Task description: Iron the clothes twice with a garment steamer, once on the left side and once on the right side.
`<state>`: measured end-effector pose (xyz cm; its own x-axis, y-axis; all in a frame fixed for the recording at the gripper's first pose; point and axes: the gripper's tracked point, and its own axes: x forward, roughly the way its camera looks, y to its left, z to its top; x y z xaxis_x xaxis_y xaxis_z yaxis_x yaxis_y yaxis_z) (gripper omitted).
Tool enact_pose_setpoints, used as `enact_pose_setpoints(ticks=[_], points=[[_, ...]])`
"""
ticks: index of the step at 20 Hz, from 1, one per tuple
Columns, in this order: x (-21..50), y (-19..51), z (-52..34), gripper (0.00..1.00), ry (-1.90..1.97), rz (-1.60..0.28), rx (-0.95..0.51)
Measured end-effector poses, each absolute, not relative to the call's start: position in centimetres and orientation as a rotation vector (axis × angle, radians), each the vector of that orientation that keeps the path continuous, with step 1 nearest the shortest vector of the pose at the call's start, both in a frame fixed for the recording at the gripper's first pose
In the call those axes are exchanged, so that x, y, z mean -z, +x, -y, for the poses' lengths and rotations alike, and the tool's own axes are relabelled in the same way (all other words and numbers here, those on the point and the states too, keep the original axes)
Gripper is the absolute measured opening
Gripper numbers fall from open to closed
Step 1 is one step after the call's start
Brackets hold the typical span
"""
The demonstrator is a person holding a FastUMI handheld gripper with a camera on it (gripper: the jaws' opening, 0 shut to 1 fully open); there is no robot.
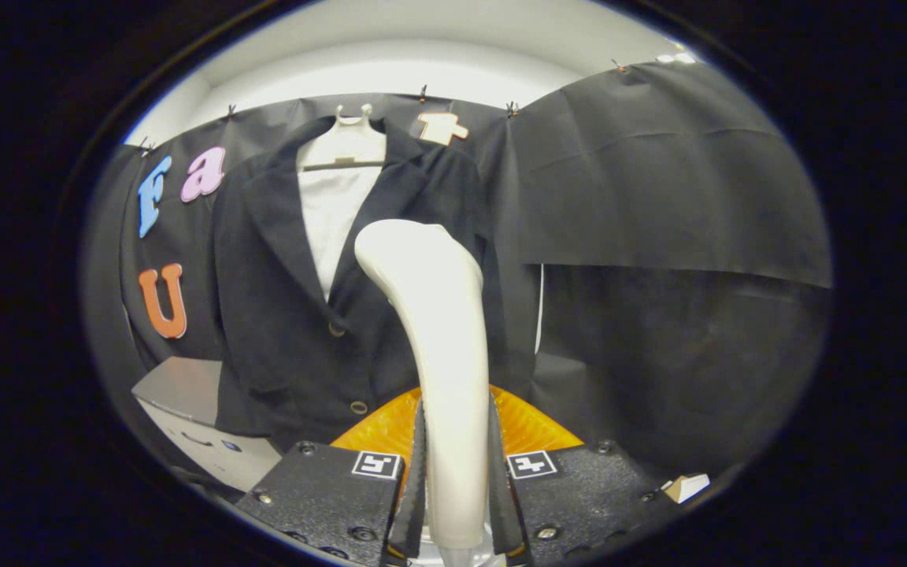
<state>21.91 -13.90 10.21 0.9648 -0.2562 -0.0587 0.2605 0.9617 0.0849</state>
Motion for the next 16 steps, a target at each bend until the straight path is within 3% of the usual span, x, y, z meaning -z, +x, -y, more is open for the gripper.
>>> enact_pose_setpoints(ticks=[9,16], points=[[-20.6,28.3,17.2,0.36,0.096,0.058,0.292],[-21.4,32.2,15.4,0.36,0.030,0.031,0.318]])
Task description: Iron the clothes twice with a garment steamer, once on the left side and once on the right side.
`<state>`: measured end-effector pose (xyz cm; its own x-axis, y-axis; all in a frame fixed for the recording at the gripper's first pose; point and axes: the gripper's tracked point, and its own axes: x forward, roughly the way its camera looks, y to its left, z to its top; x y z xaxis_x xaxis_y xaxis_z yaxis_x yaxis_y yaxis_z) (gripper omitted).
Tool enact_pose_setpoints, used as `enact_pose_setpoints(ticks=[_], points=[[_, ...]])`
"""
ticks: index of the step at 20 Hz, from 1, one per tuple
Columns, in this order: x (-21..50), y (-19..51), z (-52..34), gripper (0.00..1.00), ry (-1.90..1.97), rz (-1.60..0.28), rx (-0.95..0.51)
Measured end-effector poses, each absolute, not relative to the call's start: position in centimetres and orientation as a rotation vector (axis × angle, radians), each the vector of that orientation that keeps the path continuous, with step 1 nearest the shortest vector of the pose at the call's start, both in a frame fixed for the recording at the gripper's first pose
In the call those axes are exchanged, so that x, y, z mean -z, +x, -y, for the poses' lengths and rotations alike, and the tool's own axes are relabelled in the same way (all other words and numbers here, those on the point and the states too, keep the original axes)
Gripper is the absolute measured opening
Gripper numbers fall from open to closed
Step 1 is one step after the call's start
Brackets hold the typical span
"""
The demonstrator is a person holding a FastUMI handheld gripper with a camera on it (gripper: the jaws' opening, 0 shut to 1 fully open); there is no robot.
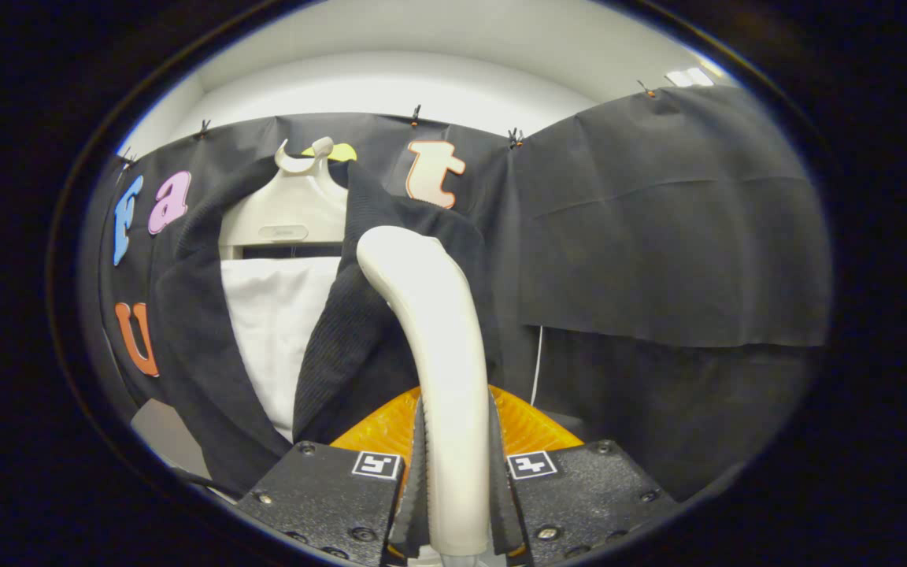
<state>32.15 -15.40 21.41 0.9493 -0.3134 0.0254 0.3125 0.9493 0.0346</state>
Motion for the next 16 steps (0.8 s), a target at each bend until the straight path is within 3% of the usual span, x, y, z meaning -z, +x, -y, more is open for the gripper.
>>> enact_pose_setpoints(ticks=[16], points=[[-12.7,32.4,14.8,0.36,-0.090,-0.081,0.397]])
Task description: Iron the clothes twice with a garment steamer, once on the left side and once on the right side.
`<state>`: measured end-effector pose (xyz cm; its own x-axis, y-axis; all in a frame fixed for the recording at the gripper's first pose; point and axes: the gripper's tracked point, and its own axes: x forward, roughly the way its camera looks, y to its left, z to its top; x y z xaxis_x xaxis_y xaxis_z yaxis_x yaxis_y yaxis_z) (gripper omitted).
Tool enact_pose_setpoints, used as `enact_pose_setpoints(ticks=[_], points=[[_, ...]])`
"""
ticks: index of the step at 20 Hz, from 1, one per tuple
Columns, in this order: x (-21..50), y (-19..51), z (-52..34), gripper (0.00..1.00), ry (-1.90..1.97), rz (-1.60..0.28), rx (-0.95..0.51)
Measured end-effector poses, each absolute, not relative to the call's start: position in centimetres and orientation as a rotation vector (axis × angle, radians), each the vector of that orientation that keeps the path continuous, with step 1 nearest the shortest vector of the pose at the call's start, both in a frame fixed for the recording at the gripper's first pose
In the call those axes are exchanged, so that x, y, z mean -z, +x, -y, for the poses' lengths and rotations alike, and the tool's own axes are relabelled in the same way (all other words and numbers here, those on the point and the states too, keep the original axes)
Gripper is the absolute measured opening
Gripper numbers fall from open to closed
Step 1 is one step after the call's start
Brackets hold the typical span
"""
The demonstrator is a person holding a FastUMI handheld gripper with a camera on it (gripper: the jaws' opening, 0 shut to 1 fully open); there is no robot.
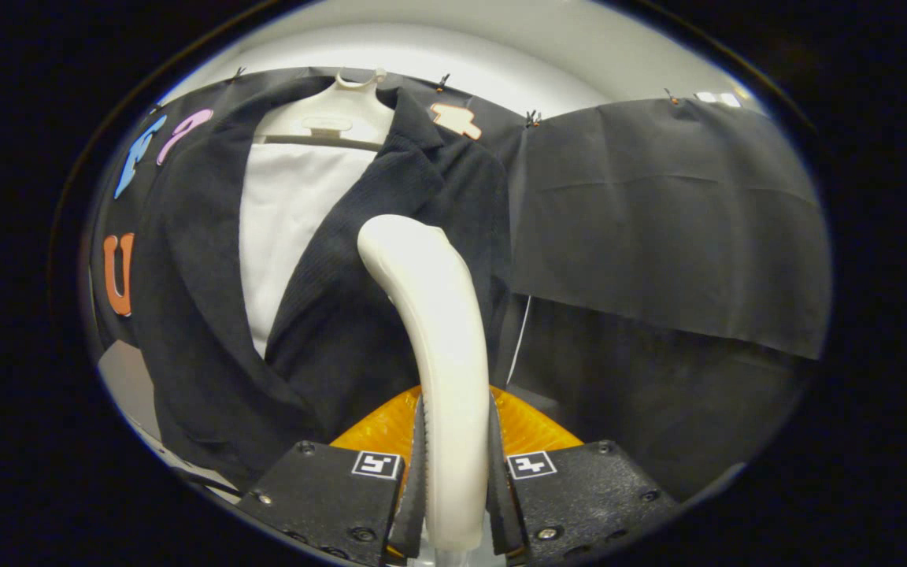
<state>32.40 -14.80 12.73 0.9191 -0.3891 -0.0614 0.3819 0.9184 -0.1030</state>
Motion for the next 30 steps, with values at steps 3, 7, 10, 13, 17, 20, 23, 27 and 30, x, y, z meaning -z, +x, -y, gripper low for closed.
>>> enact_pose_setpoints(ticks=[3,7,10,13,17,20,23,27,30], points=[[-10.9,32.2,14.6,0.36,-0.110,-0.102,0.399],[-8.6,31.9,14.2,0.36,-0.137,-0.130,0.401],[-7.1,31.9,14.0,0.36,-0.143,-0.150,0.396],[-5.8,32.0,13.8,0.36,-0.156,-0.162,0.397],[-4.2,31.6,13.6,0.36,-0.166,-0.184,0.399],[-2.7,31.6,13.5,0.36,-0.172,-0.203,0.398],[-1.6,31.7,13.4,0.36,-0.177,-0.228,0.400],[0.2,31.4,13.3,0.36,-0.186,-0.259,0.402],[1.1,31.7,13.6,0.36,-0.197,-0.282,0.406]])
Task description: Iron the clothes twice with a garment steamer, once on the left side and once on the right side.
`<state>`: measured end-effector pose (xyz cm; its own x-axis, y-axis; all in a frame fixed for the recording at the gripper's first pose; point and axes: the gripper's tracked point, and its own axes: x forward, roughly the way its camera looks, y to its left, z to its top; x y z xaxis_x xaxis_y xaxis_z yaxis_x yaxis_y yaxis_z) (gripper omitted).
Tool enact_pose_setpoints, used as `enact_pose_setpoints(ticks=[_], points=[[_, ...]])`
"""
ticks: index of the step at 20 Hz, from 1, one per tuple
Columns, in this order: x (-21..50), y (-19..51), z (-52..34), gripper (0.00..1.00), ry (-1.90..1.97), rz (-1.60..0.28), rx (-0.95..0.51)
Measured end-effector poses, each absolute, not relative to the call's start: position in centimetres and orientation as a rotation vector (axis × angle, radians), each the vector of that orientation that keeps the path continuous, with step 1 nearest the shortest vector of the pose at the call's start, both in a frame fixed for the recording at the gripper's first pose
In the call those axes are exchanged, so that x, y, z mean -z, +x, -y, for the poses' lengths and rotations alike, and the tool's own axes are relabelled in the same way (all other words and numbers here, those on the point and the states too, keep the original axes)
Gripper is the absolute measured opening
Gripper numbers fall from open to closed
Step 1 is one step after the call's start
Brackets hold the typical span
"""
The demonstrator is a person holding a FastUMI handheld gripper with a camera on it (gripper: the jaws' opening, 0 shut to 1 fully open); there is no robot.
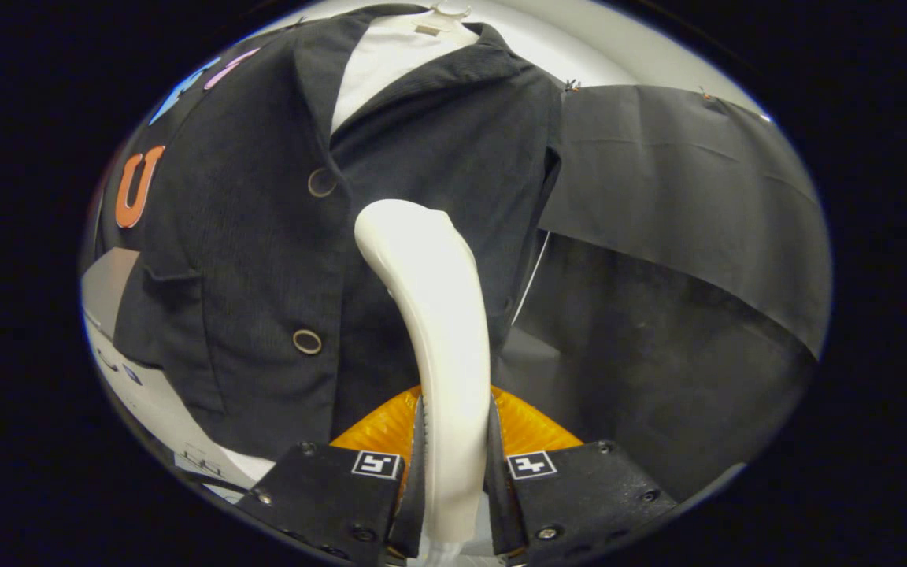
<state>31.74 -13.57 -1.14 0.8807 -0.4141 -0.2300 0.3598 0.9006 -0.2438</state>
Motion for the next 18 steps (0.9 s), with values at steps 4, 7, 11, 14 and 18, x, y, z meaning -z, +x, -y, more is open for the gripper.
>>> enact_pose_setpoints(ticks=[4,7,11,14,18], points=[[3.4,32.0,13.8,0.36,-0.215,-0.318,0.404],[3.5,31.9,13.9,0.36,-0.227,-0.336,0.404],[3.8,31.9,13.8,0.36,-0.228,-0.359,0.391],[3.7,32.0,13.8,0.36,-0.203,-0.398,0.370],[3.5,32.0,13.5,0.36,-0.175,-0.400,0.341]])
